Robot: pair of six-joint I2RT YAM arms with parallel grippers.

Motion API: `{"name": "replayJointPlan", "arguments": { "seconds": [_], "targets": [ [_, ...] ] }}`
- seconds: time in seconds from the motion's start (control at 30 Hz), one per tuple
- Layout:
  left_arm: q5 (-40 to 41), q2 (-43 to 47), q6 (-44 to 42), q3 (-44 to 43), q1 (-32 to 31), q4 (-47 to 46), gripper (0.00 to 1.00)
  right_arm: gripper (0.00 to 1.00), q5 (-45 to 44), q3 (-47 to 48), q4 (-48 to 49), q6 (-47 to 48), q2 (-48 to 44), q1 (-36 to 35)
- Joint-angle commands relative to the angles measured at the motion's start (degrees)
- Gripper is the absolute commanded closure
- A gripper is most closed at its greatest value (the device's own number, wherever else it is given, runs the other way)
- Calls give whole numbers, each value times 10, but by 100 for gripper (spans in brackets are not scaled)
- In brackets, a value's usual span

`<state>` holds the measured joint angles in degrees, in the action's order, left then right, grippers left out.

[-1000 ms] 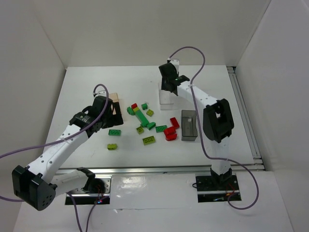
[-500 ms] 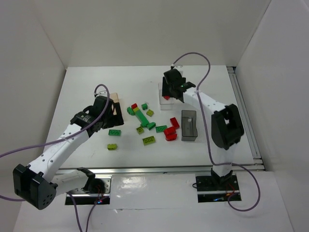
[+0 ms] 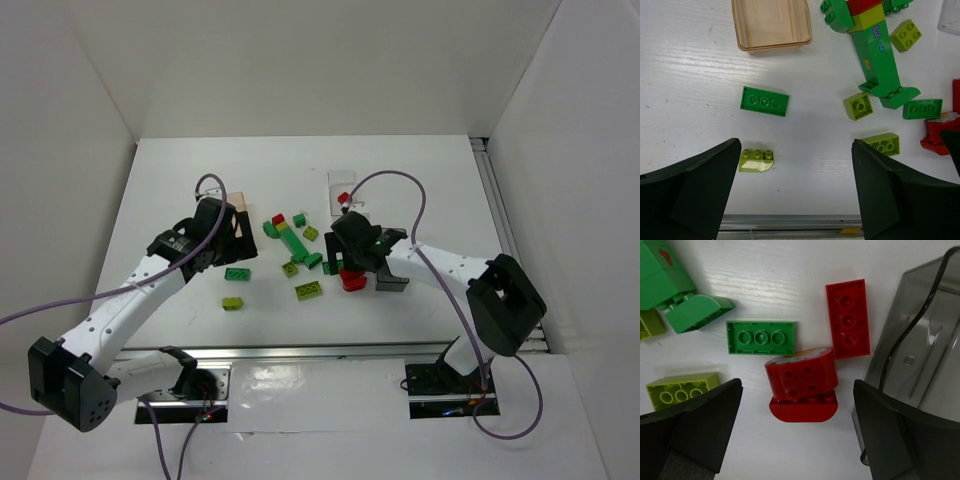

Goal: Sort the legos into containers by color

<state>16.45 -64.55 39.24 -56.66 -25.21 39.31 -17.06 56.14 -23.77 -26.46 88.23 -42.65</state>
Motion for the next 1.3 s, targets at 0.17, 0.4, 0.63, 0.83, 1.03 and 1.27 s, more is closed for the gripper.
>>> {"name": "replayJointPlan", "arguments": {
  "seconds": [0.17,0.4,0.63,0.83,1.03,1.27],
  "targets": [
    [-15,-22,15,2,3,-19,0,1,-11,-32,20,-10,13,-1],
    [-15,-27,15,8,3,-19,0,5,0,-4,36,37,73,9],
    [-15,-32,15,8,3,-19,0,20,1,8,42,53,95,14],
    [-15,-37,15,-3,3,-19,0,33,-7,19,23,47,31,14],
    [-10,-37,15,-9,3,-19,0,34,-38,88,9,40,-5,36],
    [-5,-37,15,-14,3,-8,0,34,-25,222,50,56,114,128]
  ]
}}
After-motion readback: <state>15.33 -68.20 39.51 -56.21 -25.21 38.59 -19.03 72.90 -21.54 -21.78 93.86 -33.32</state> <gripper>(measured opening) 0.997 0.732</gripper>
